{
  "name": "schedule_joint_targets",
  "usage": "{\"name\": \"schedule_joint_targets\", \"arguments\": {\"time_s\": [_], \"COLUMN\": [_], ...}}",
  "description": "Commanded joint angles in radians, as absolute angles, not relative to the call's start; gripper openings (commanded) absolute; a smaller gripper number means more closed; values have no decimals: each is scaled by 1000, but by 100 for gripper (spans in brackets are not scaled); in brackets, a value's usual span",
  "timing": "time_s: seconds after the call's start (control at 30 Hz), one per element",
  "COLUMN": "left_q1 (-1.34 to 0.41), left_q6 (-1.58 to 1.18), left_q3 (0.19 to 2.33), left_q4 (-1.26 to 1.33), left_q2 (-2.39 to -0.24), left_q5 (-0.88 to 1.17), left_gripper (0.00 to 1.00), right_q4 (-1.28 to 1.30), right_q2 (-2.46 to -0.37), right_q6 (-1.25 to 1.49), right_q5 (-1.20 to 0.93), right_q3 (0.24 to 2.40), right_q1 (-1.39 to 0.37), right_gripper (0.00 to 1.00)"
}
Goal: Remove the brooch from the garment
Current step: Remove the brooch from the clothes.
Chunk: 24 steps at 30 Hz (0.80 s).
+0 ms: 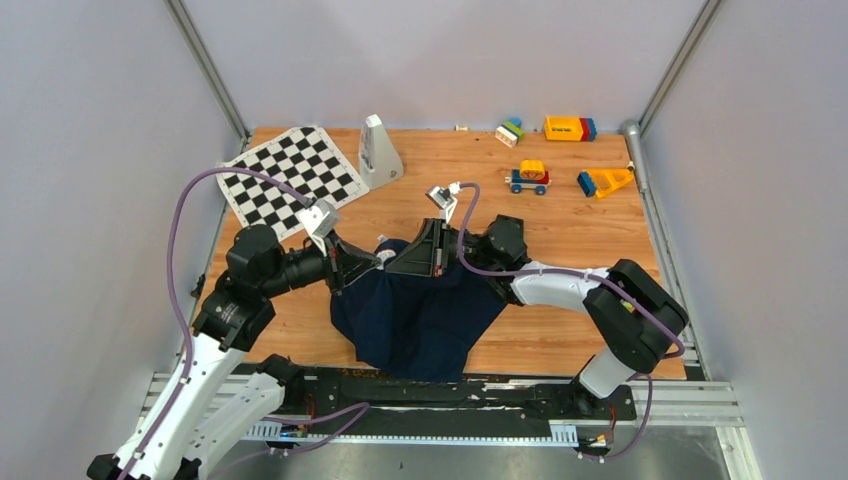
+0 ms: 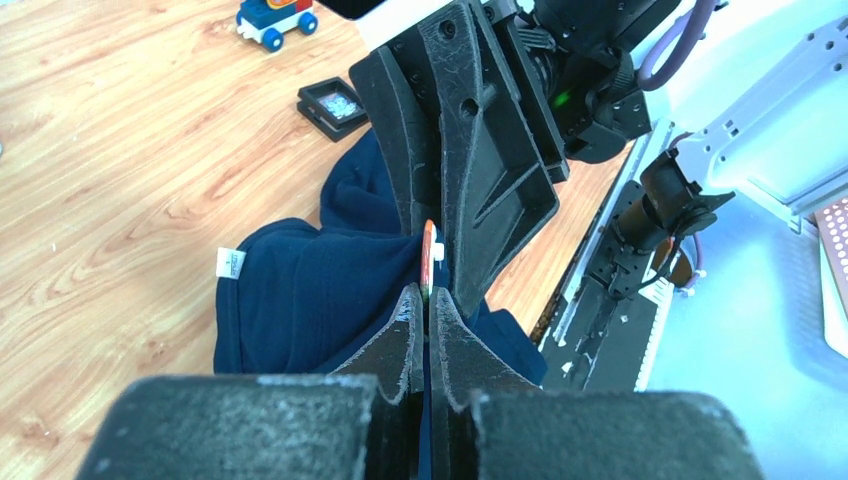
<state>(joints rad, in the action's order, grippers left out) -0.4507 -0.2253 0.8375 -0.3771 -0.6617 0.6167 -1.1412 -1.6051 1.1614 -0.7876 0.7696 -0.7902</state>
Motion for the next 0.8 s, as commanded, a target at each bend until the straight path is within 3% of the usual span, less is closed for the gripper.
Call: {"name": "schedule_joint_targets", "arguments": {"time_s": [0.0,0.57,0.77], "left_q1": [-457,-493,-536], "left_q6": [-197,-155,-122], "left_q3": [832,818,822], "left_q4": [-317,-330,-363], "left_q2": [-663,-723,-738], "left_q5": [706,696,618], "left_gripper": [0,0,0], "right_q4": [-1250,-1185,-982], "right_q2": [-1605,-1617,-1620], "right_q6": [1216,1375,1373], "right_q5": [-787,-729,-732], "right_q3": [807,851,932], "right_q1": [-796,-797,-798], "right_gripper": [18,9,9]}}
